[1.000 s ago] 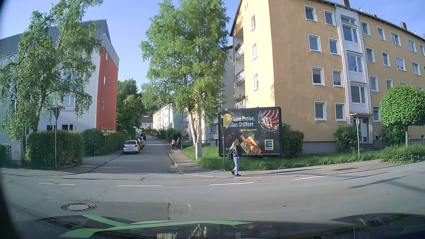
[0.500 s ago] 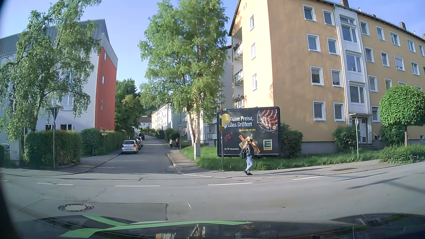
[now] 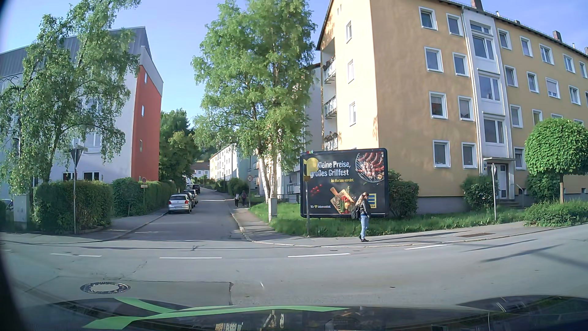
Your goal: Follow the waypoints while adhering to traffic rules and regulations
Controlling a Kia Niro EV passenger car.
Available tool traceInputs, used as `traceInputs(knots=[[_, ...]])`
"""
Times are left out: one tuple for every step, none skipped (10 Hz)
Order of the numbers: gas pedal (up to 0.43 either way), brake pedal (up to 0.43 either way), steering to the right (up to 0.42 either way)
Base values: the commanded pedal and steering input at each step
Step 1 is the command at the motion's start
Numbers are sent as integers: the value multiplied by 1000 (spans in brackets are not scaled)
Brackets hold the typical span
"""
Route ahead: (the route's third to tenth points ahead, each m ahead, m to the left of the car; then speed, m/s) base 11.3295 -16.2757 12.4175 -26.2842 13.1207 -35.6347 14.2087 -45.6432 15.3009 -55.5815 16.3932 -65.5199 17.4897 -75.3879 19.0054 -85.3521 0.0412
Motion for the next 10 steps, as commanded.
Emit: traceInputs(knots=[[0, 207, 367], [0, 201, 367], [0, 201, 368], [0, 207, 368], [0, 207, 368], [0, 207, 369], [0, 195, 369], [0, 195, 369], [0, 195, 369], [0, 195, 369]])
